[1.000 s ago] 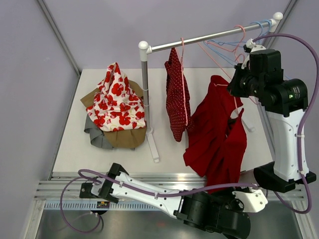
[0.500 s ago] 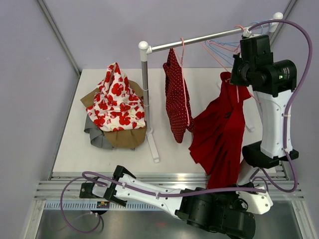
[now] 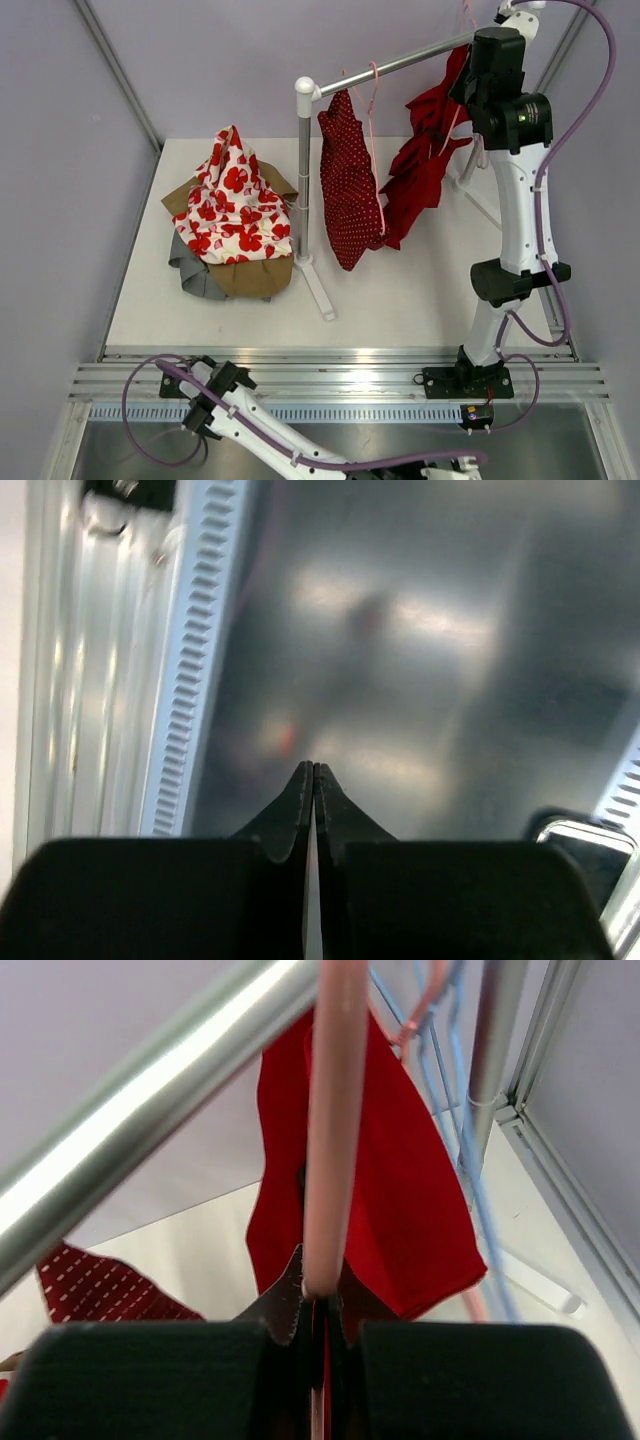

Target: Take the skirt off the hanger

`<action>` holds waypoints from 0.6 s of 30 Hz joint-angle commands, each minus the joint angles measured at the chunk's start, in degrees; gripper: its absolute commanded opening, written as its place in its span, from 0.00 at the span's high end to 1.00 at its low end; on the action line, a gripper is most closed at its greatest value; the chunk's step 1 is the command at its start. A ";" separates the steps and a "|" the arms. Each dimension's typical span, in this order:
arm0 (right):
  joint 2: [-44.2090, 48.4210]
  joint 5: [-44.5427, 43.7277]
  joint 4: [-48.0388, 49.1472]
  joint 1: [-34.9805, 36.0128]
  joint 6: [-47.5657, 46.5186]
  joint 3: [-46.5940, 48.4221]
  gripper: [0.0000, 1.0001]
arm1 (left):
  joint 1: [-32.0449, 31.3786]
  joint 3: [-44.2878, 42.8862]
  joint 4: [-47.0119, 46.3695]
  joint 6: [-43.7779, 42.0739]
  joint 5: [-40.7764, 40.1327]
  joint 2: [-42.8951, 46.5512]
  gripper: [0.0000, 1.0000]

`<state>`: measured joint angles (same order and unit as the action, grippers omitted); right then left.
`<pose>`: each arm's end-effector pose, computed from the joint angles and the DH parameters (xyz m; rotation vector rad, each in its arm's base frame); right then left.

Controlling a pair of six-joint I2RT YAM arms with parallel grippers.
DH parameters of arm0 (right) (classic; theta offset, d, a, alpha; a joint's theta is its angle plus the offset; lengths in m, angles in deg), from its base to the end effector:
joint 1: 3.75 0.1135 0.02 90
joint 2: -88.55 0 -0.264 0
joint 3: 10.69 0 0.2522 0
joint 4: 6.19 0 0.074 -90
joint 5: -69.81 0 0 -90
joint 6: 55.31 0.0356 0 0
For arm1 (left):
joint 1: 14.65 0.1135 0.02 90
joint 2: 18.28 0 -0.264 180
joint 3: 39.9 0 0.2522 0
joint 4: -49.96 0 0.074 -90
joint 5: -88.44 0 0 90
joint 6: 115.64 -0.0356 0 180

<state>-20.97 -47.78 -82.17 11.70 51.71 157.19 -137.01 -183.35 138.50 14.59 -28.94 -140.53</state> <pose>0.3332 0.0750 0.5451 0.3506 1.8091 -0.0566 -0.2199 -0.3776 0.3305 1.6016 2.0301 -0.4163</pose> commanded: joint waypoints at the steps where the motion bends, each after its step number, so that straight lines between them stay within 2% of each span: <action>1: 7.46 0.25 8.07 0.20 4.16 -3.44 1.00 | -15.01 5.66 7.57 13.37 -7.76 8.68 0.93; 2: 10.87 0.96 9.73 0.29 4.69 -5.65 1.00 | -14.83 6.72 7.40 15.30 -10.39 9.83 0.67; 3: 12.47 1.83 10.35 0.20 5.13 -7.68 1.00 | -14.57 8.12 8.26 16.97 -16.86 10.89 0.58; 6: 17.57 3.85 10.45 0.29 5.92 -12.26 1.00 | -11.24 10.15 8.97 18.30 -27.07 15.28 0.17; 7: 19.58 4.56 10.01 0.20 6.10 -13.75 1.00 | -8.18 10.68 8.89 18.13 -29.12 17.99 0.10; 8: 20.65 5.35 9.75 0.29 6.45 -14.72 1.00 | -6.50 11.38 6.02 14.48 -31.05 19.58 0.08; 9: 21.96 7.97 9.92 0.20 6.89 -16.03 1.00 | -4.92 12.34 3.38 11.57 -33.77 21.25 0.01; 10: 23.28 9.30 10.18 0.20 7.24 -19.18 1.00 | -1.33 14.88 -0.30 7.71 -34.40 23.53 0.01; 11: 25.90 10.44 10.88 0.29 7.50 -20.95 1.00 | 0.44 16.47 -10.00 -1.90 -34.67 27.73 0.01; 12: 27.24 12.37 11.06 0.20 8.55 -22.54 1.00 | 1.94 18.75 -15.75 -7.13 -34.07 30.38 0.01; 13: 28.47 13.61 11.67 0.20 8.91 -26.29 1.00 | 4.83 21.03 -21.99 -12.23 -32.84 32.85 0.01; 14: 31.09 14.84 13.68 0.29 9.00 -28.33 1.00 | 6.25 25.23 -33.19 -21.15 -31.35 37.22 0.01; 16: 34.52 17.82 15.88 0.29 9.70 -33.51 1.00 | 10.45 28.60 -44.74 -29.89 -23.90 41.72 0.01; 18: 36.64 18.80 17.12 0.29 10.14 -37.82 1.00 | 13.54 28.18 -48.23 -33.01 -20.91 43.05 0.01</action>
<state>12.82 -34.32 -75.17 11.67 58.84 123.99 -127.90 -156.31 110.83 -2.46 -54.03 -100.53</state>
